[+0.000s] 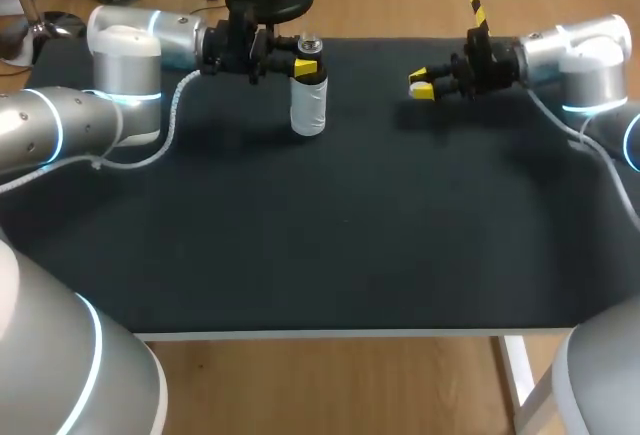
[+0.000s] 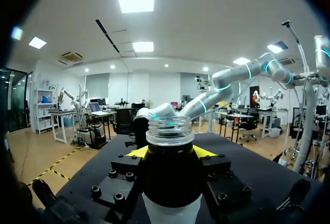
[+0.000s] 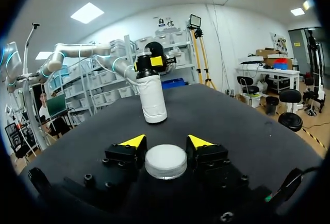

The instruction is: Unscrew the bottle cap

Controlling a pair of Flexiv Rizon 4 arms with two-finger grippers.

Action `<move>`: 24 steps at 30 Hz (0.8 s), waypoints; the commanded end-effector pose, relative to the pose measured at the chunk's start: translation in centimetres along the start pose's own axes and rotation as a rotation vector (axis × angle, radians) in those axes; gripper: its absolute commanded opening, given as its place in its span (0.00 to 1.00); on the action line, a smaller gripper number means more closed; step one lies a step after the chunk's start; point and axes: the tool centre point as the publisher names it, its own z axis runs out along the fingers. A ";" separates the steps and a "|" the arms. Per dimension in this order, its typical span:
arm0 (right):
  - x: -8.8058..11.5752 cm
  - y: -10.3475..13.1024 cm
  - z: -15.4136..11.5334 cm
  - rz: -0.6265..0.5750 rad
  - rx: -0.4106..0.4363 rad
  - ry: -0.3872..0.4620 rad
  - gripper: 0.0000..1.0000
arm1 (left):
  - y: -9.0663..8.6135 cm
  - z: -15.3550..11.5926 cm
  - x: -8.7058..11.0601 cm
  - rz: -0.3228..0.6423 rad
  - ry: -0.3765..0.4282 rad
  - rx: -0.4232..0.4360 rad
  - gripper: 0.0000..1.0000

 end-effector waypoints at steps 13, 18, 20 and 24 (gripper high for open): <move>-0.6 0.6 -0.4 0.014 -0.012 -0.006 1.00 | 0.0 0.0 0.1 0.002 -0.001 0.000 0.40; -0.4 0.9 -0.5 0.018 -0.010 -0.015 1.00 | 0.0 0.0 0.1 0.002 -0.001 0.000 1.00; -0.4 0.9 -0.5 0.018 -0.010 -0.015 1.00 | 0.0 0.0 0.1 0.002 -0.001 0.000 1.00; -0.4 0.9 -0.5 0.018 -0.010 -0.015 1.00 | 0.0 0.0 0.1 0.002 -0.001 0.000 1.00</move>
